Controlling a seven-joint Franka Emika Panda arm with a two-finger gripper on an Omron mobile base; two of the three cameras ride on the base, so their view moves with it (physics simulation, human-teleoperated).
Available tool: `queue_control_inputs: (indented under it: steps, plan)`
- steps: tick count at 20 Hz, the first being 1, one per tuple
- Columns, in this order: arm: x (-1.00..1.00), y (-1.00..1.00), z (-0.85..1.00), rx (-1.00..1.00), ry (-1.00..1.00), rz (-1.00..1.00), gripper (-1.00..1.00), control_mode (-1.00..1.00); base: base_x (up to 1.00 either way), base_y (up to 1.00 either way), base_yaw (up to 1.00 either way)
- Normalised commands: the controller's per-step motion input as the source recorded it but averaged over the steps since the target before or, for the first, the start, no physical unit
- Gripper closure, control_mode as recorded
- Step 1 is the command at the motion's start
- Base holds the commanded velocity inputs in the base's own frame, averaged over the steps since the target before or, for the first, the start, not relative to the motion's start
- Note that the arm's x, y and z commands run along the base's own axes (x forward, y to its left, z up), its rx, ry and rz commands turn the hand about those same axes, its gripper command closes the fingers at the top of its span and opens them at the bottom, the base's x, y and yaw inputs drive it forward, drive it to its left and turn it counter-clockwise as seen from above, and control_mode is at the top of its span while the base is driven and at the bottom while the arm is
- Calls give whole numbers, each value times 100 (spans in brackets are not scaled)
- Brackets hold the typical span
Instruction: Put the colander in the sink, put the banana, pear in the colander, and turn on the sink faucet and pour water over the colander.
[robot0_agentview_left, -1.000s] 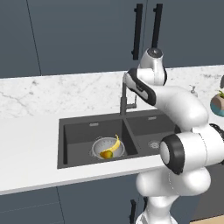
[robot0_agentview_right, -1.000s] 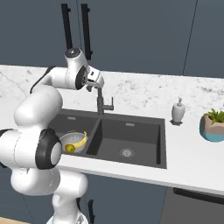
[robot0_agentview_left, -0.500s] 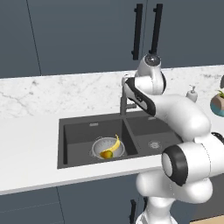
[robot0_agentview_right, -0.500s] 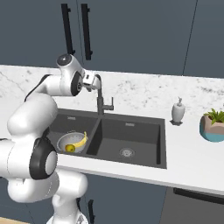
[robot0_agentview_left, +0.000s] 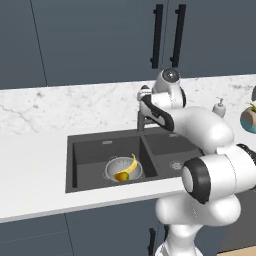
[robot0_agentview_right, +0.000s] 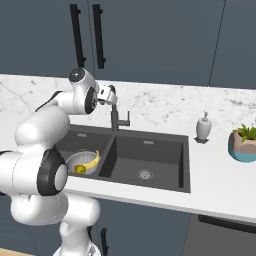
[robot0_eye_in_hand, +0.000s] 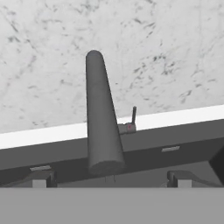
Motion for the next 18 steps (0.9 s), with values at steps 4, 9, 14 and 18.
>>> queue_control_inputs:
  steps: [4,9,14,18]
  plan:
    - [41,0,-1,0,6,0,-100,-100,0,0,0]
    - [35,0,-18,-1,3,0,-100,-100,0,0,0]
    - [27,0,-34,-2,0,0,-100,-100,0,0,0]
    - [40,0,-5,0,0,0,-100,-100,0,0,0]
